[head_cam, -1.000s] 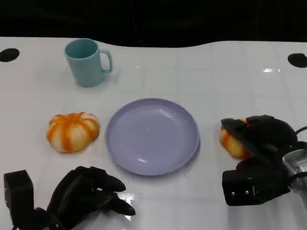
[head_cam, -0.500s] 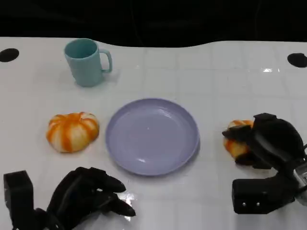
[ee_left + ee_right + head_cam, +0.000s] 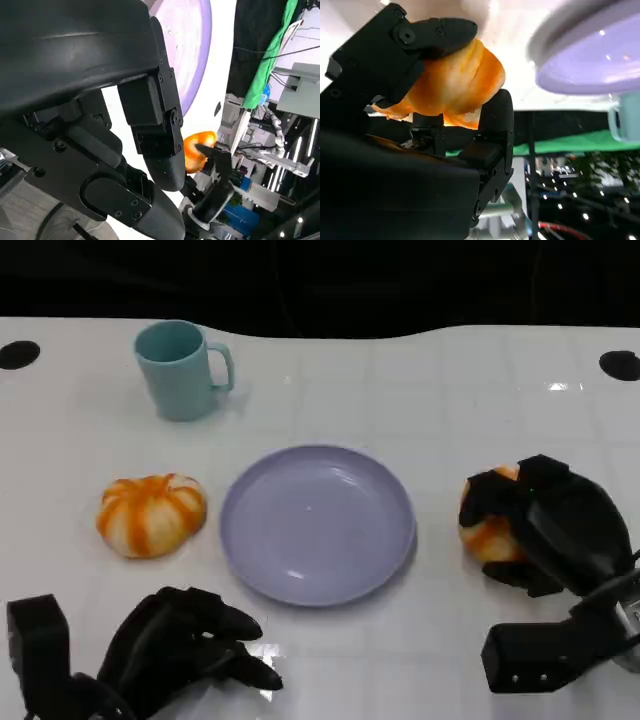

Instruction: Grasp the bread from the table and place it into the plate.

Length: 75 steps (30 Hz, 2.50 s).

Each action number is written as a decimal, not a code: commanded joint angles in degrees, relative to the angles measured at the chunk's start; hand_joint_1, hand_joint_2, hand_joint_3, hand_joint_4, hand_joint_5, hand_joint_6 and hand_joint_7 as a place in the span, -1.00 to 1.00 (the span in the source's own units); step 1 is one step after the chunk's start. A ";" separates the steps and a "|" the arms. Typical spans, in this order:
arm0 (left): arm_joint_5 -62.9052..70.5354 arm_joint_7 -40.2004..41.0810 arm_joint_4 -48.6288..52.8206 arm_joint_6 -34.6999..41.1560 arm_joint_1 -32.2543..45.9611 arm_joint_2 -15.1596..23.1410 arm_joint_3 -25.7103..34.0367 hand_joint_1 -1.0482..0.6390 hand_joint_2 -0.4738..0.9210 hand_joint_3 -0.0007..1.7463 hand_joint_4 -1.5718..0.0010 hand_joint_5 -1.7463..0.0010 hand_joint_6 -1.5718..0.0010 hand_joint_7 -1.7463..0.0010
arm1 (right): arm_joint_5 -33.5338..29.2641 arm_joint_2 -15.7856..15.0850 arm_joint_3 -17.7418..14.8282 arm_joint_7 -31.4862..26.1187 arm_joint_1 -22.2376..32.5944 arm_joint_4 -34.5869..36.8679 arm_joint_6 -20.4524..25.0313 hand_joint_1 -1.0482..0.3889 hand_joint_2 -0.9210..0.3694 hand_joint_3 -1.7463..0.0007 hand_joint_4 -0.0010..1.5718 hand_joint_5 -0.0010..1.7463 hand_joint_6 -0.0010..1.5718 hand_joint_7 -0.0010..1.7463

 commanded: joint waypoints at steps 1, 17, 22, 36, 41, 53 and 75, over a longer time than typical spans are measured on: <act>0.02 -0.04 0.49 -0.20 -0.03 0.75 0.22 -1.00 0.61 -1.00 -1.00 0.79 -1.00 0.98 | 1.42 0.08 -0.71 -2.10 -1.13 -1.87 -2.73 0.23 -0.29 -0.15 0.24 1.00 -0.08 1.00; 0.15 -0.22 0.32 -0.83 0.40 0.72 -0.04 -1.00 0.63 -1.00 -1.00 0.79 -0.99 0.99 | 4.52 2.63 -1.55 7.25 -2.09 -12.13 -4.28 0.17 -0.03 -0.56 0.26 1.00 -0.08 1.00; 0.24 -0.06 0.47 -0.54 0.49 0.90 -0.06 -1.00 0.62 -1.00 -1.00 0.77 -1.00 0.98 | 4.91 6.03 -0.60 10.16 -3.83 -12.56 -4.86 0.20 0.00 -0.60 0.30 1.00 -0.03 1.00; 0.85 0.53 0.37 -1.05 0.66 1.04 -0.45 -1.00 0.64 -0.99 -1.00 0.76 -1.00 0.97 | 4.31 13.93 3.26 12.87 -10.93 -1.82 -8.69 0.21 -0.01 -0.65 0.26 1.00 -0.01 1.00; 0.90 0.35 0.01 -1.29 1.03 1.12 -0.58 -1.00 0.64 -0.99 -1.00 0.76 -0.99 0.98 | 4.61 14.97 4.26 13.68 -11.87 1.02 -9.07 0.19 -0.15 -0.53 0.19 1.00 -0.06 0.96; 0.53 0.18 -0.57 -1.30 1.67 0.70 -0.63 -1.00 0.64 -1.00 -1.00 0.77 -1.00 0.98 | 2.50 11.67 5.75 24.17 -10.16 -4.19 -1.68 -0.28 -0.97 0.66 -0.36 -0.01 -0.26 -0.64; 0.53 0.81 -3.07 0.33 2.55 0.60 -1.08 -1.00 0.63 -0.99 -1.00 0.77 -0.99 0.98 | 4.74 2.38 2.15 39.69 -2.02 -26.63 6.23 -0.82 -1.00 0.36 -0.77 -0.41 -0.66 -1.00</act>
